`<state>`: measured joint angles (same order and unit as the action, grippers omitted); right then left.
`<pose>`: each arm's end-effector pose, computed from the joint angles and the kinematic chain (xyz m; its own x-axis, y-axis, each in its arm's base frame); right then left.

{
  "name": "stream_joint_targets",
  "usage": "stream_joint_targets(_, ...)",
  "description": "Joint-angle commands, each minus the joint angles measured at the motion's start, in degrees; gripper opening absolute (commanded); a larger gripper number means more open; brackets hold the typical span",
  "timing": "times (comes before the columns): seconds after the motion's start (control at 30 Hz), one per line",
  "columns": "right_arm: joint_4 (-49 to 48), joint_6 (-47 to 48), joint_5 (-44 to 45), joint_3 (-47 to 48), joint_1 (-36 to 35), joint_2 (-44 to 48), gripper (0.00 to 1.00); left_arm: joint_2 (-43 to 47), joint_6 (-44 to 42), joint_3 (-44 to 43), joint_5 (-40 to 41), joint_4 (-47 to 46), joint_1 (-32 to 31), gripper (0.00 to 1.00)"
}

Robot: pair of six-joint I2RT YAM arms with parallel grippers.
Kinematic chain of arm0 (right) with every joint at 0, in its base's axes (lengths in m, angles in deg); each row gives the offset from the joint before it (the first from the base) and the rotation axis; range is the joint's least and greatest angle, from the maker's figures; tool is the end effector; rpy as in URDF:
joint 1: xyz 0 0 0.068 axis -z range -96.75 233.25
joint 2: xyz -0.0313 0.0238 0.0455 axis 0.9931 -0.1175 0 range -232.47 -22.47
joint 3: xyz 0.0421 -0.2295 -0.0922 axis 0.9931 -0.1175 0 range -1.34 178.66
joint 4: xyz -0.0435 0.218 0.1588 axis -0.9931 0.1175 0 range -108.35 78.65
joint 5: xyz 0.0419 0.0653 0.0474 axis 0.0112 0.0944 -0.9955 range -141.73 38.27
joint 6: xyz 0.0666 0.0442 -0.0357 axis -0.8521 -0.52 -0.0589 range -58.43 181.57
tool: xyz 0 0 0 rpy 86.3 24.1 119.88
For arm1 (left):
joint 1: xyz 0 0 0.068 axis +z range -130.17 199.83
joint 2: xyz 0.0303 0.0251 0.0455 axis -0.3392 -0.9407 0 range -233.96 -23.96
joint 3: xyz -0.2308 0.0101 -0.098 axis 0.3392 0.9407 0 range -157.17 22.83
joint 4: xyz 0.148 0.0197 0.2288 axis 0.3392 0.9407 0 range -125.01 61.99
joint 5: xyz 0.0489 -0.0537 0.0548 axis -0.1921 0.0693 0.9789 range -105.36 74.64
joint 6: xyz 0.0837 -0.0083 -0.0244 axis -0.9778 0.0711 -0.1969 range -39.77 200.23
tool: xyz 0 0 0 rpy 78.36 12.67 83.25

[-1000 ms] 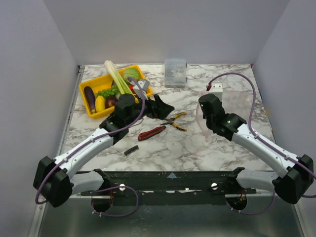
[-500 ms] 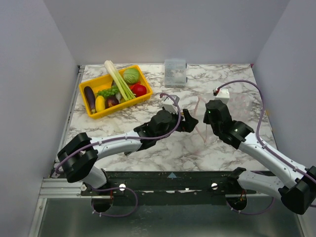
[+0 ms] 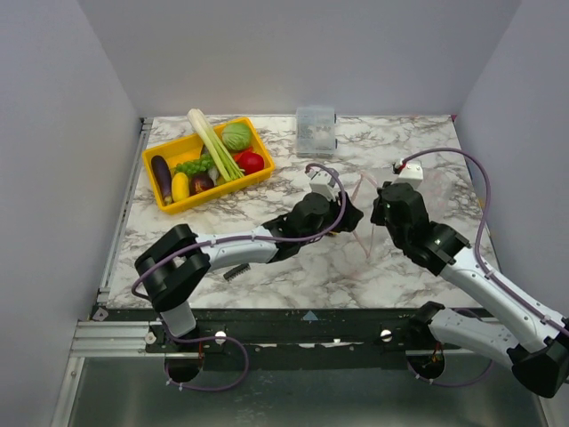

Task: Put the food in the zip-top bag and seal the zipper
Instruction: Open the zipper of the food storage bag at the center of the board.

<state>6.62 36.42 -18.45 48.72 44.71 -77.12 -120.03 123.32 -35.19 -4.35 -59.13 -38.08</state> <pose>0.2320 0.1303 0.2810 -0.4120 0.1259 -0.9024 0.0304 0.9918 0.1245 0.2416 -0.3574 0.2059 -0.5942 -0.3146 -0.7403 0.4482 0.6347 -0.6295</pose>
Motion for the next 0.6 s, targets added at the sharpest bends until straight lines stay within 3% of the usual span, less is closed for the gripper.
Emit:
stream_joint_targets(0.0,2.6,-1.3,-0.1,0.0,0.2,1.5,0.01,-3.1,0.1,-4.9,-5.9,-0.2,0.9,0.37)
stream_joint_targets(0.13,5.8,-3.0,2.1,0.9,0.2,0.3,0.01,-4.1,0.5,-9.1,-9.2,4.8,2.3,0.0)
stream_joint_targets(0.17,6.9,-3.1,2.1,1.4,0.2,-0.3,0.03,-4.1,0.8,-9.9,-9.5,6.3,2.5,0.0)
stream_joint_targets(0.23,9.5,-3.6,2.4,2.2,0.2,-2.0,0.3,-3.7,1.4,-10.8,-11.0,7.3,2.5,0.0)
stream_joint_targets(0.27,11.1,-3.8,2.5,2.6,0.2,-3.2,0.37,-3.4,2.1,-11.0,-11.7,7.4,2.5,0.0)
stream_joint_targets(0.4,15.3,-6.7,7.8,2.7,0.2,-6.0,0.56,-2.3,4.3,-11.4,-14.3,8.3,2.8,0.0)
stream_joint_targets(0.5,13.3,-5.6,9.0,1.7,0.1,-6.7,0.57,-2.5,5.8,-12.0,-15.5,9.5,3.3,0.0)
stream_joint_targets(0.57,13.7,-6.1,10.7,2.8,0.1,-6.5,0.44,-2.7,6.3,-12.2,-15.9,9.7,3.5,0.0)
